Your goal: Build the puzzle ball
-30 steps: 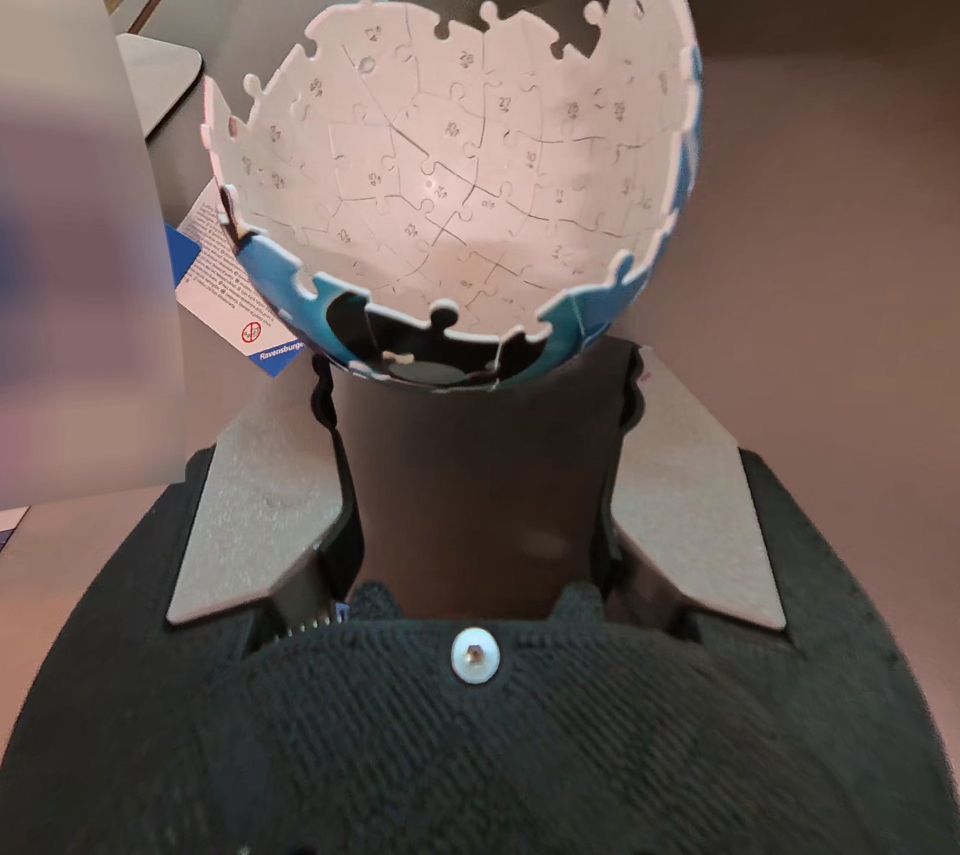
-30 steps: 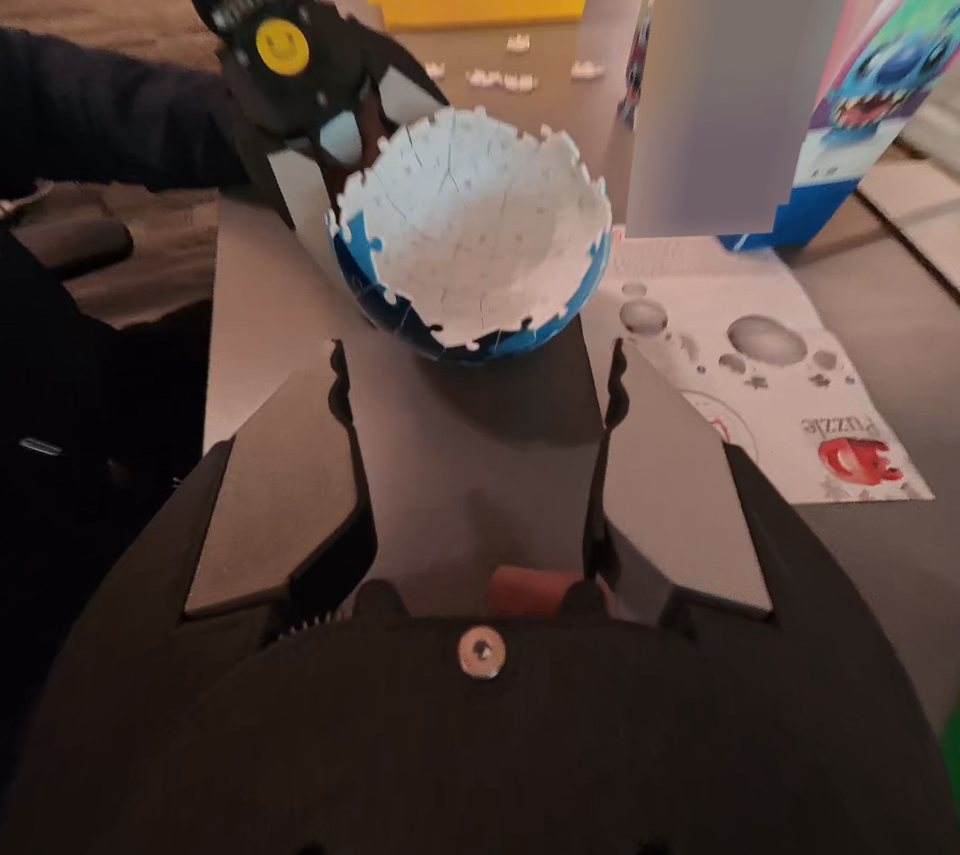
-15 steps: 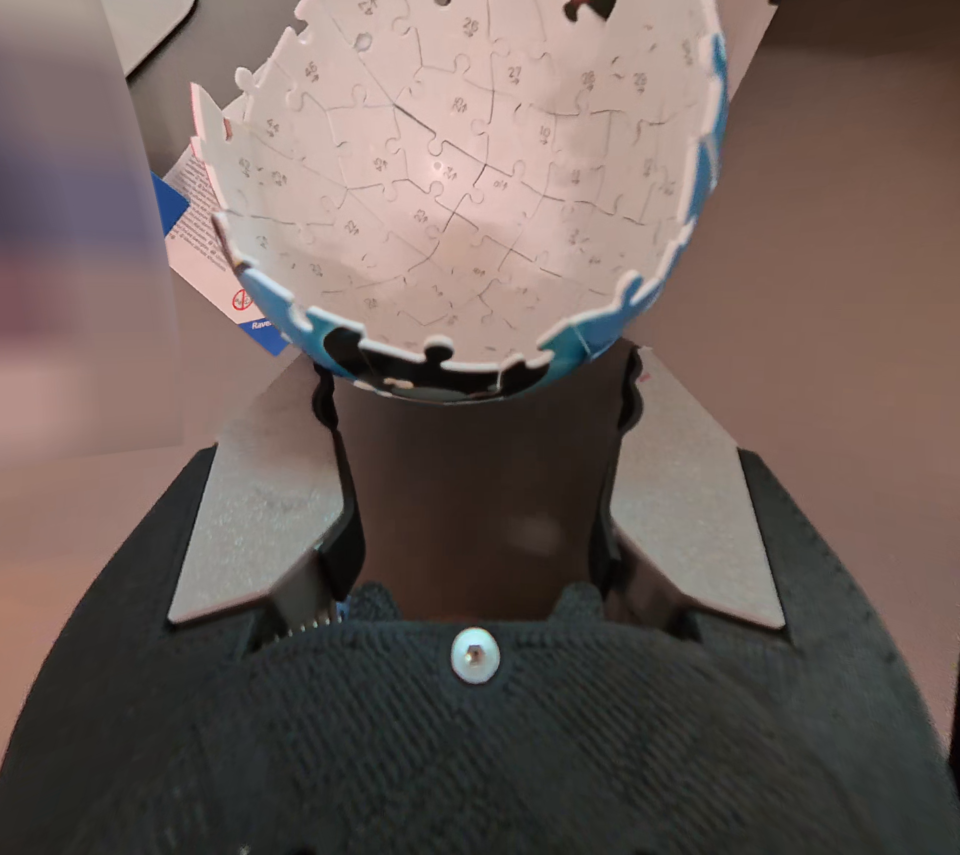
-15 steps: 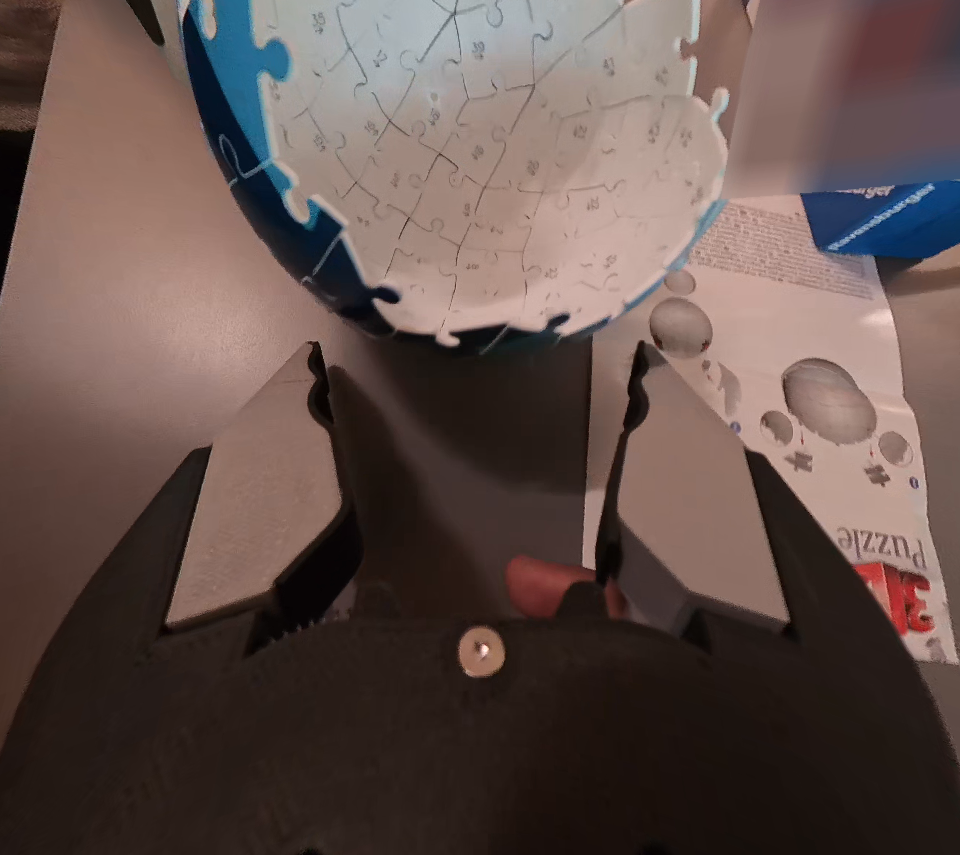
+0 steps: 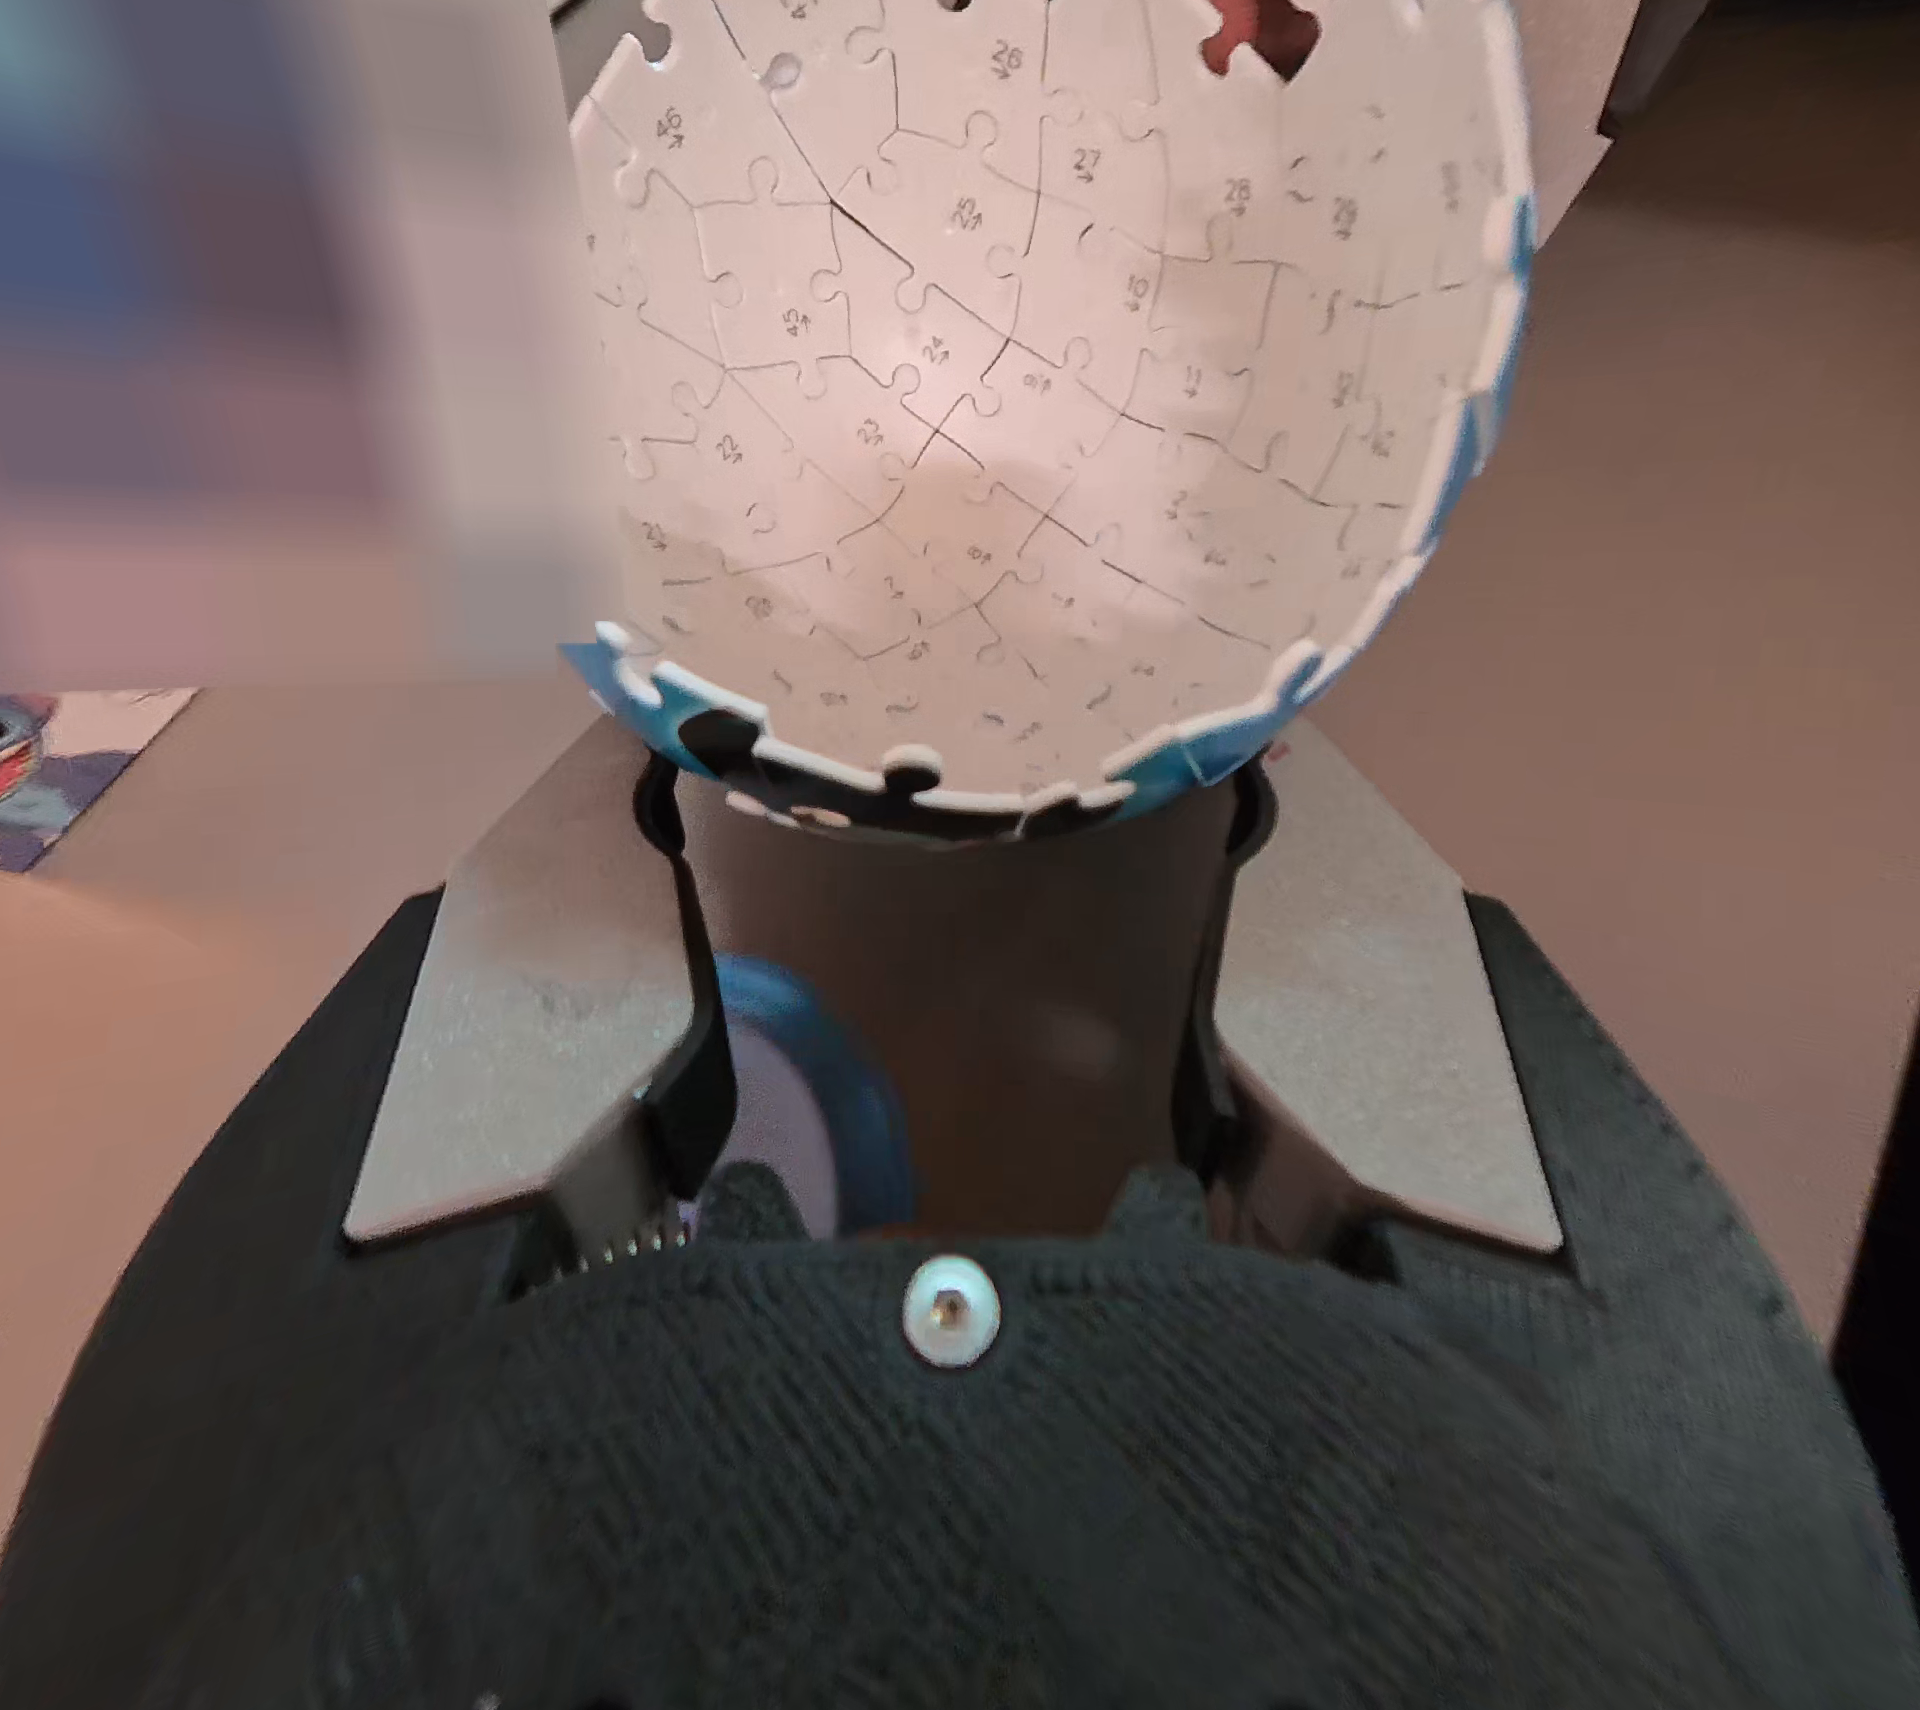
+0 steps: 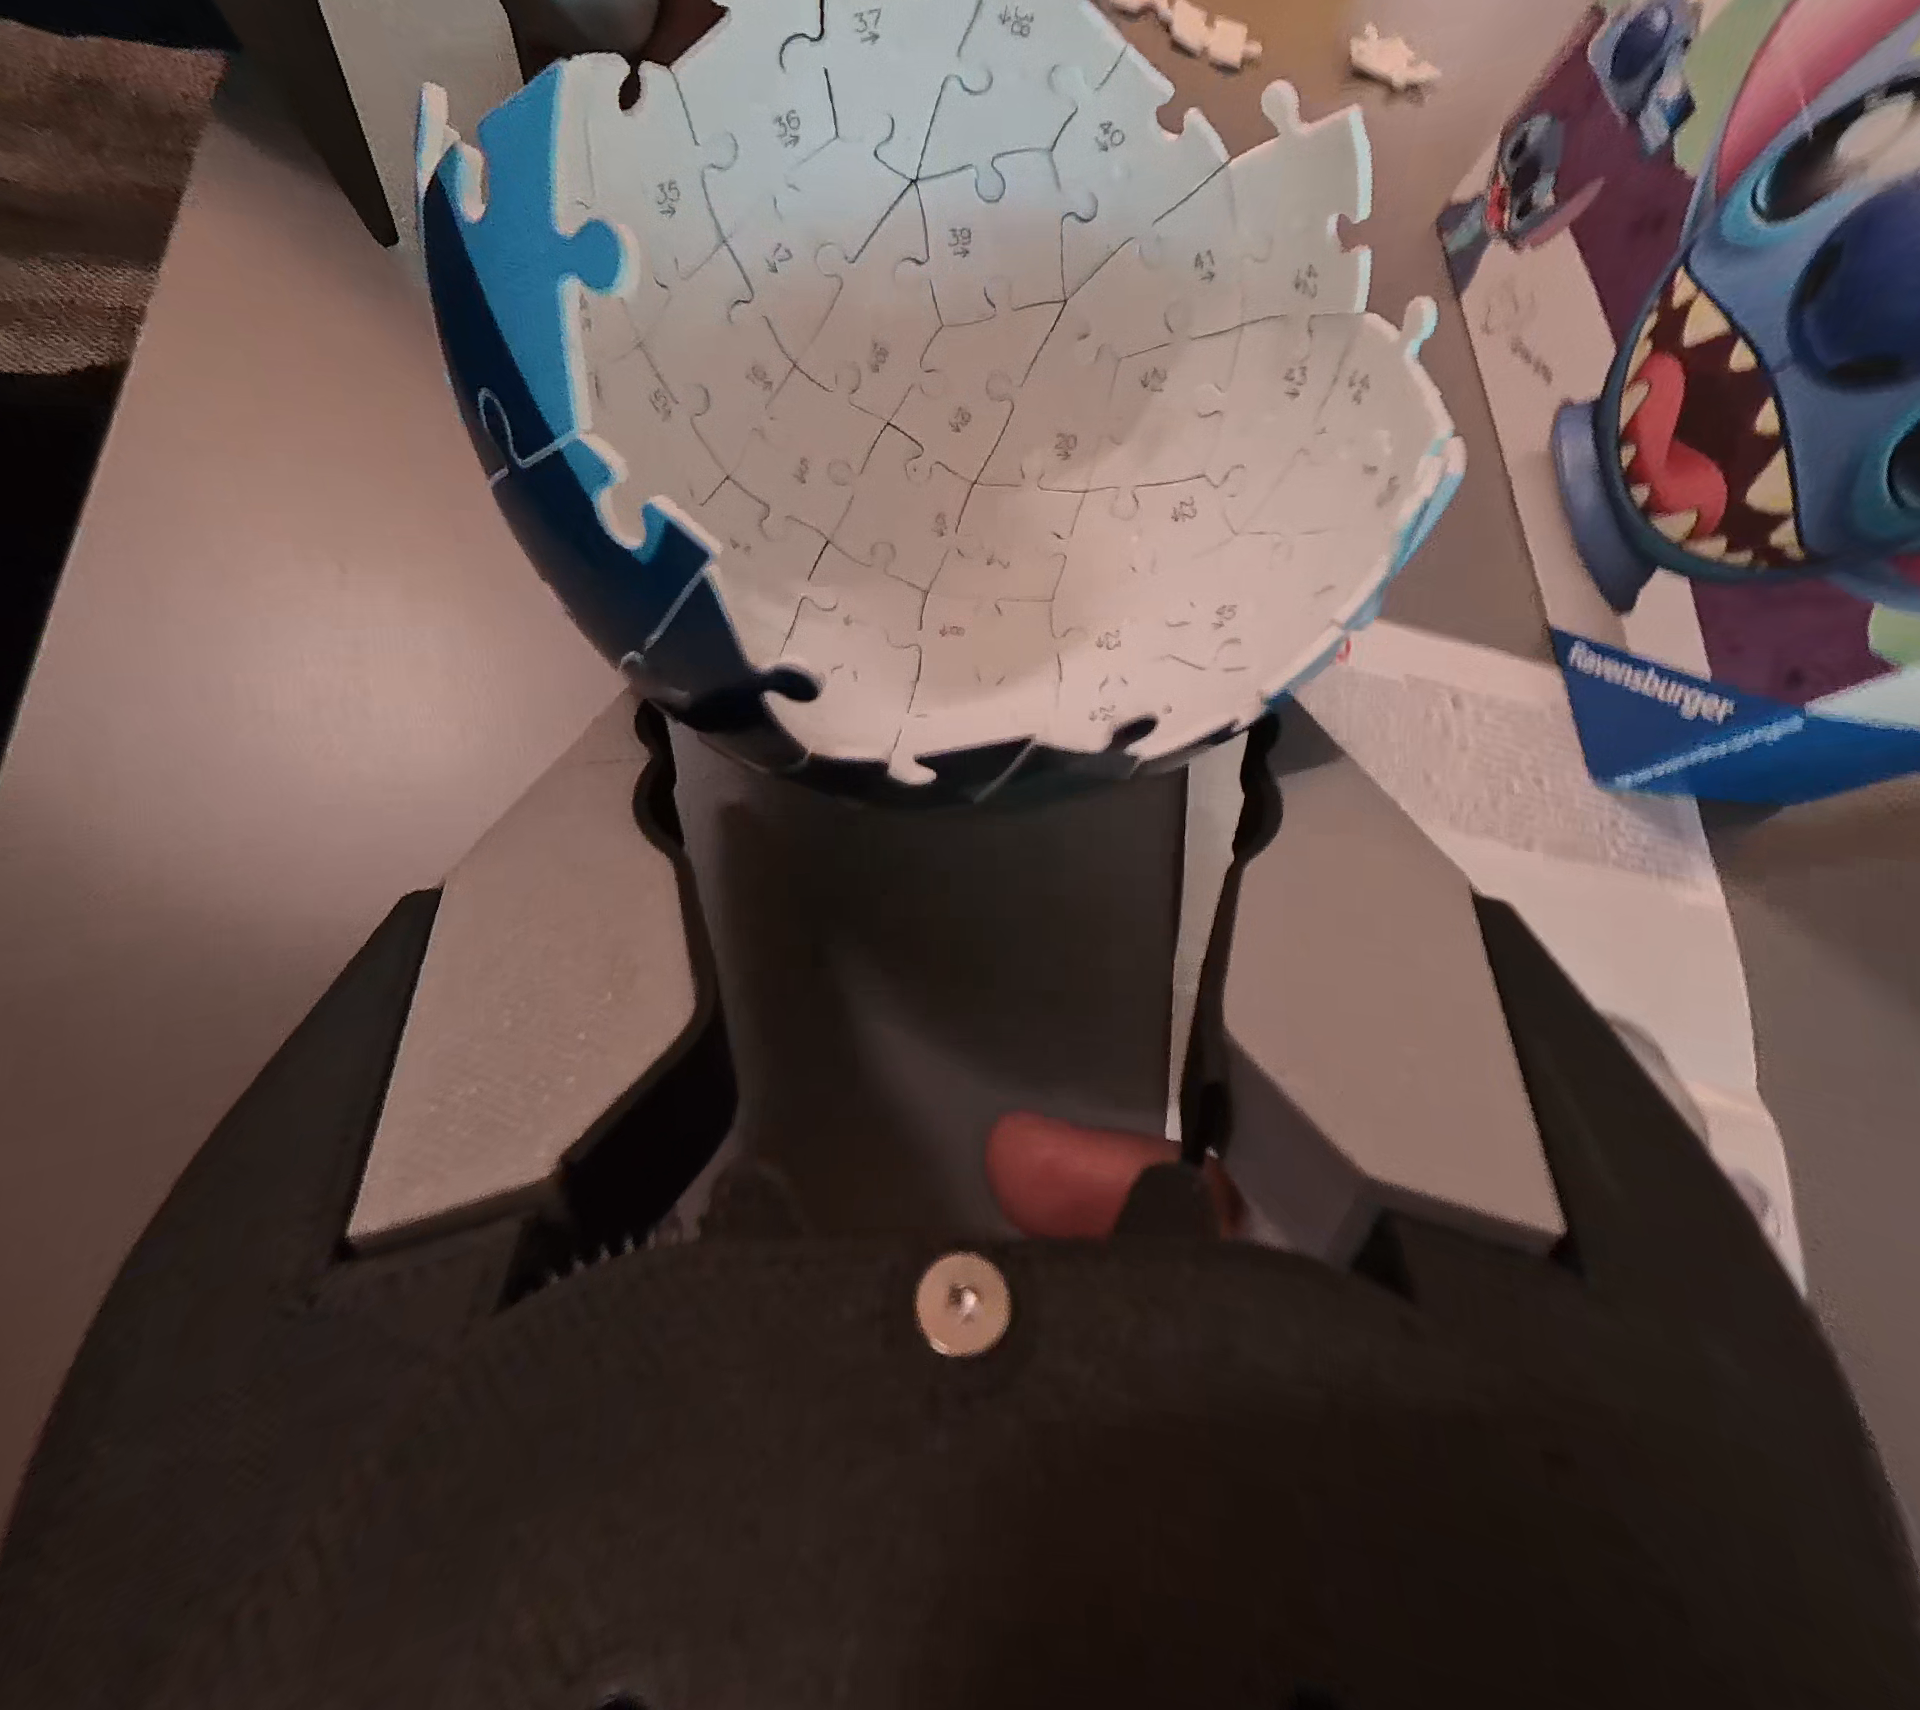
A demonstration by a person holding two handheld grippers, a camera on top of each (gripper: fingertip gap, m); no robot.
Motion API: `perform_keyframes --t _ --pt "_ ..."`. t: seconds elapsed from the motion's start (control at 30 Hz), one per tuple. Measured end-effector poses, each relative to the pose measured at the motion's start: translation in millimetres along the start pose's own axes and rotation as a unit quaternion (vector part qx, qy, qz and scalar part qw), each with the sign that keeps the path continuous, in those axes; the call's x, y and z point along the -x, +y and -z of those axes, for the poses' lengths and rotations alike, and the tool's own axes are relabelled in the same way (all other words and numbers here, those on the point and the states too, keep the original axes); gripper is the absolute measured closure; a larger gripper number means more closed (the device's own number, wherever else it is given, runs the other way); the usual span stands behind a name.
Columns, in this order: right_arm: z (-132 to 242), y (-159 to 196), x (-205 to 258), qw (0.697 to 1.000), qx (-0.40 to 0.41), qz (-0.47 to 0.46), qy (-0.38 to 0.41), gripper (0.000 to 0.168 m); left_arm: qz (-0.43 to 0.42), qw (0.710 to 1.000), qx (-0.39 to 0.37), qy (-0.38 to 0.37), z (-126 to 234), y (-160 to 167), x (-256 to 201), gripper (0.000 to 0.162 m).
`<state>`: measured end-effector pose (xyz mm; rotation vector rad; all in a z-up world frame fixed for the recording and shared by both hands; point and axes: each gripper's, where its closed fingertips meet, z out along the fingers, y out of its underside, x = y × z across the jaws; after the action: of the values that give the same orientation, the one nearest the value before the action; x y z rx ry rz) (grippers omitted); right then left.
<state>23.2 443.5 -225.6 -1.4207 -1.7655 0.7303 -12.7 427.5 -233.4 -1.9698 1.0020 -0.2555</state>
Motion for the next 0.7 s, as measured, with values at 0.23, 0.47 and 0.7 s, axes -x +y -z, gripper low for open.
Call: perform_keyframes --t 0.23,0.47,0.7 --pt "-48 -65 -3 0.998 -0.031 0.047 -0.021 0.059 -0.004 0.997 0.011 -0.075 64 20 44 0.056" --pt "-95 -103 3 0.995 -0.054 0.060 -0.063 0.057 0.038 0.993 0.002 -0.111 104 51 68 0.056" --pt "-108 -89 17 0.993 -0.035 0.065 -0.087 0.059 0.056 0.993 0.003 -0.106 101 71 57 0.056"
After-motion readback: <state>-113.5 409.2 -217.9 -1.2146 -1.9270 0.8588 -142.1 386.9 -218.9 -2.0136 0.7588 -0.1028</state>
